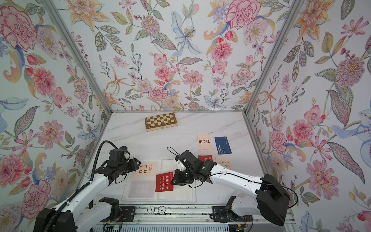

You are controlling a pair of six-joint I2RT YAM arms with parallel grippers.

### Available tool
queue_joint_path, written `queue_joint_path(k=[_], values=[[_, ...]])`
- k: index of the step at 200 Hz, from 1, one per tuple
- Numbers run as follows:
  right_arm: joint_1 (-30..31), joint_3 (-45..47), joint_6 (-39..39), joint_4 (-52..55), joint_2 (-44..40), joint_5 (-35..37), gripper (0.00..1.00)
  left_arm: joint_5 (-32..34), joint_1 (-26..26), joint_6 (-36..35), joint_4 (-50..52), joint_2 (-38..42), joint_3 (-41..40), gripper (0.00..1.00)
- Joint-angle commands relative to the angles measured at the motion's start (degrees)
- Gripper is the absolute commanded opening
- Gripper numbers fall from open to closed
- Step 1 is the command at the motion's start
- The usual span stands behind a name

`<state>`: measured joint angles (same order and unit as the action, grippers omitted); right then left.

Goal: Place the photos into the photo albums
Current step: Insert the photo into the photo album.

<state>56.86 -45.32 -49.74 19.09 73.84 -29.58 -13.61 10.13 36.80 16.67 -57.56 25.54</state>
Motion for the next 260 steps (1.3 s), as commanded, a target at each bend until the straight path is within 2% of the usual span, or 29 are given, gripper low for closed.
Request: queue_joint_path(k=[1, 117, 187, 260], values=[[0.79, -0.84, -0.80, 4.28, -0.63, 0.18, 0.00, 2.41, -0.47, -1.20, -0.58, -0.12, -1.34, 0.55], [1.30, -5.79, -2.65, 10.17, 2.76, 3.57, 0.00, 7.96, -0.71, -2.48, -0.67, 1.58, -2.42, 0.56], [1.84, -15.03, 2.58, 20.78, 7.34, 7.34, 0.00, 7.99, -2.04, -3.79, -0.93, 2.07, -2.60, 0.56], [3.86, -21.27, 3.00, 26.74, 12.40, 9.17, 0.00, 7.45, -2.91, -4.28, -1.11, 2.38, -2.70, 0.56]])
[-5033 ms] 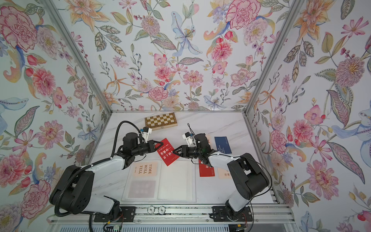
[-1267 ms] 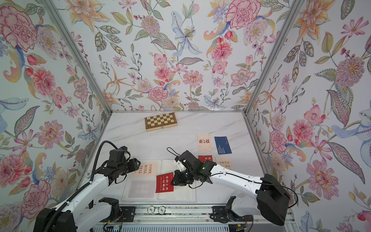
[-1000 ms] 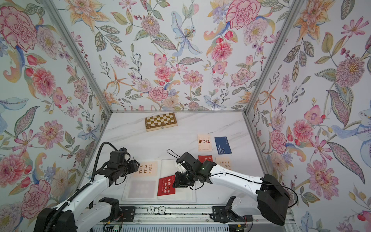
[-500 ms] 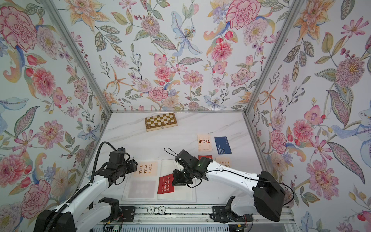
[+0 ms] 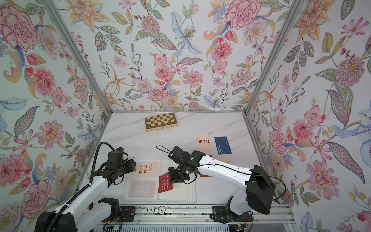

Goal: Place the photos into the photo albums
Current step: Insert the photo into the photo album.

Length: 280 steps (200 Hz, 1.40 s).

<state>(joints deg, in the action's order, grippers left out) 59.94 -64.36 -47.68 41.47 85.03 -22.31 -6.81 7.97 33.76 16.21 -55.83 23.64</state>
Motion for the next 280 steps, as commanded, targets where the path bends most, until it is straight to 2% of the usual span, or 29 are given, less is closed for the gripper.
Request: queue_joint_path(k=[1, 206, 280], values=[[0.83, -2.25, 0.93, 4.43, 1.20, 1.90, 0.00, 0.65, -0.71, -1.24, -0.61, 0.69, -0.79, 0.56], [2.44, -3.07, 1.36, 4.50, 4.63, 4.81, 0.00, -0.05, -0.85, -1.24, -1.29, 0.31, -1.14, 0.56], [2.75, 0.64, 2.65, -2.07, 4.08, 4.32, 0.00, -0.14, -0.85, -1.15, -1.27, -0.37, -0.98, 0.56]])
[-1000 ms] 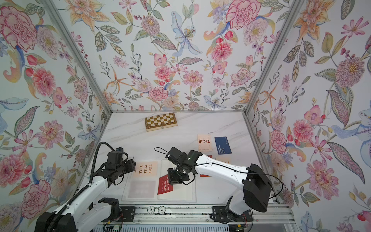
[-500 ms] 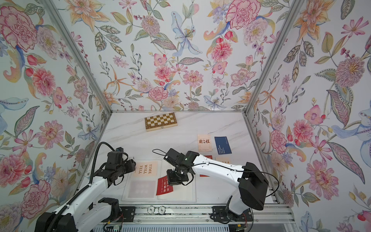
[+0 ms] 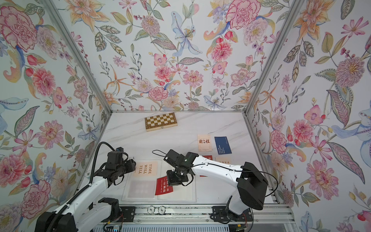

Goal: Place the photos into the photo albums
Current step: Insert the photo into the photo album.

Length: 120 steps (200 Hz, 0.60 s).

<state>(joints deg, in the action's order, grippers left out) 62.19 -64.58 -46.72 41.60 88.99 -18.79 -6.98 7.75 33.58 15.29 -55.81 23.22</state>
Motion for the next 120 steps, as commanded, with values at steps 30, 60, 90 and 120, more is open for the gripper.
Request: queue_joint_path(k=[30, 60, 90, 120], values=[[0.73, 0.81, 3.16, -2.94, 0.44, 1.17, 0.00, -0.08, -0.63, -0.94, -0.30, -0.69, -0.48, 0.56], [0.56, 0.23, 5.00, -2.24, -0.82, 2.91, 0.00, -0.06, -0.63, -0.93, -0.31, -0.62, -0.55, 0.56], [0.84, -0.81, 6.59, -0.59, -0.02, 4.33, 0.00, -0.24, -0.63, -0.86, -0.44, -0.95, -0.57, 0.56], [0.87, -1.91, 8.32, 1.43, 0.04, 6.78, 0.00, -0.36, -0.63, -0.89, -0.37, -0.86, -0.64, 0.56]])
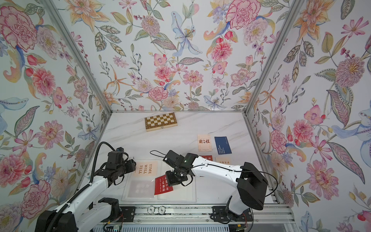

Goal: Place the photos into the photo albums
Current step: Insert the photo into the photo album.

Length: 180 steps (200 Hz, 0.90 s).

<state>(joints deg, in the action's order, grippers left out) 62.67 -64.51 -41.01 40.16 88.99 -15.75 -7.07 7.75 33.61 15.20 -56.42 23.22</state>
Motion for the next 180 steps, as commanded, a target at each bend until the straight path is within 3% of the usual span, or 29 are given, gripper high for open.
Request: queue_joint_path(k=[1, 99, 180], values=[[0.36, -2.04, 2.70, 2.93, 0.04, 3.90, 0.00, -0.29, -0.63, -0.91, -0.27, -0.30, -0.64, 0.56], [1.38, -3.31, 3.33, 3.55, 1.10, 4.24, 0.00, -0.32, -0.66, -0.70, -0.26, -0.63, -0.55, 0.56], [1.64, 3.71, -4.77, -6.58, 1.90, 0.80, 0.00, -0.77, -0.72, -0.64, 0.41, 0.51, -1.05, 0.56]])
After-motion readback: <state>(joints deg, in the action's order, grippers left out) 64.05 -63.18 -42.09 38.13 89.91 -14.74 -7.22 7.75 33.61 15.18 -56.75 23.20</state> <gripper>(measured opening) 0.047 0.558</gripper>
